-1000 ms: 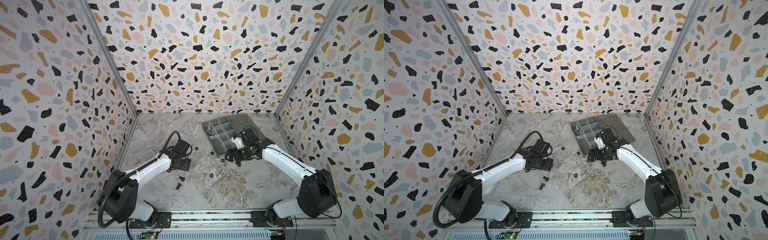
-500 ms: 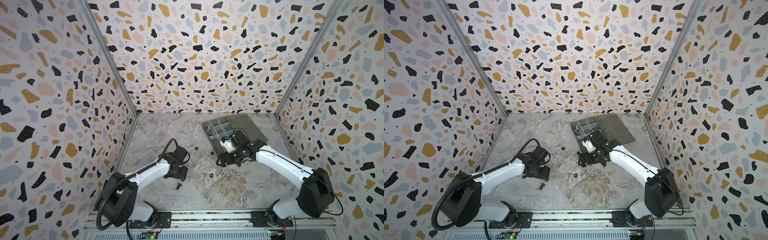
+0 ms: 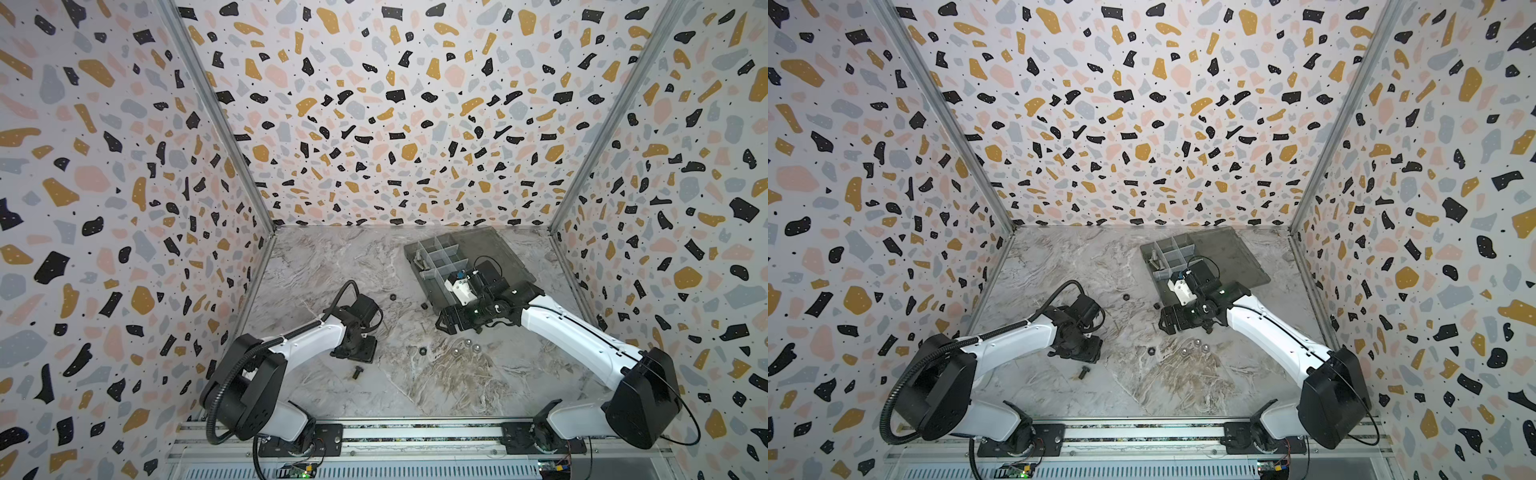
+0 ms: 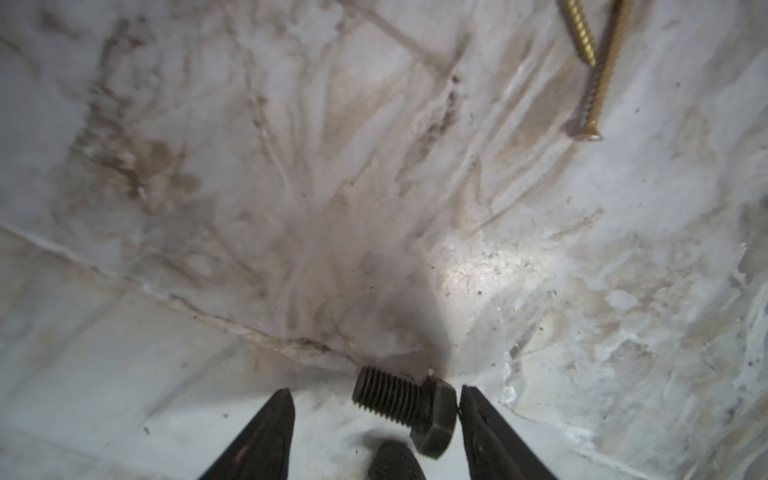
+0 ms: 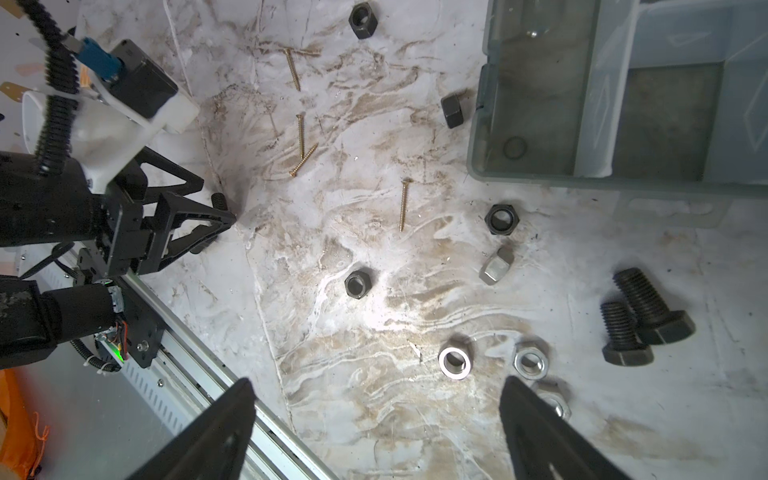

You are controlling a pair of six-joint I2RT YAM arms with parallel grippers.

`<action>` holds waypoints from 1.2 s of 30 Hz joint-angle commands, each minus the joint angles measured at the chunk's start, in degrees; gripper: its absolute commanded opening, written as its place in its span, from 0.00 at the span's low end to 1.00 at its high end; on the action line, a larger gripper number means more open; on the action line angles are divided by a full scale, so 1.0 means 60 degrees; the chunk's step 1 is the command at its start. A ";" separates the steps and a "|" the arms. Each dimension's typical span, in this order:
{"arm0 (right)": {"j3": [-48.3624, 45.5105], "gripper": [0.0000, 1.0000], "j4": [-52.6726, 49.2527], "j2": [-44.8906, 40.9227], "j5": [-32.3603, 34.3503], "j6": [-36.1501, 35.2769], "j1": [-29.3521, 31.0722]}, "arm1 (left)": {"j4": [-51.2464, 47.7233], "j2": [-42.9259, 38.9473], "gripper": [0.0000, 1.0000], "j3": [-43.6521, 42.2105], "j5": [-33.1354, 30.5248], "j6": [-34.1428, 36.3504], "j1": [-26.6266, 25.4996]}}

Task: Sort the screws and nuts into containers
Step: 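Move the left gripper to a black hex bolt and grasp it, then carry the black bolt with the left gripper into an organizer compartment and release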

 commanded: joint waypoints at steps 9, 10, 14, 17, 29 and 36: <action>-0.0162 0.93 -0.0255 -0.0340 0.0154 0.0007 -0.0002 | 0.0315 0.0400 0.52 -0.0146 0.0078 0.0090 -0.0169; -0.0180 0.93 -0.0256 -0.0341 0.0163 0.0012 -0.0010 | 0.0332 0.0420 0.50 -0.0138 0.0066 0.0090 -0.0169; -0.0168 0.93 -0.0275 -0.0316 0.0160 -0.0008 -0.0023 | 0.0397 0.0536 0.40 -0.0076 0.0062 0.0145 -0.0169; -0.0151 0.93 -0.0309 -0.0325 0.0180 -0.0014 -0.0042 | 0.0377 0.0609 0.27 -0.0030 0.0137 0.0170 -0.0179; 0.0200 0.93 -0.0485 -0.0405 0.0231 -0.0140 -0.0396 | -0.0636 0.1128 0.21 0.2316 -0.0142 0.0487 -0.0197; 0.0344 0.93 -0.0626 -0.0553 0.0241 -0.0322 -0.1120 | -0.1053 0.3001 0.21 0.5420 0.0065 0.0855 -0.0240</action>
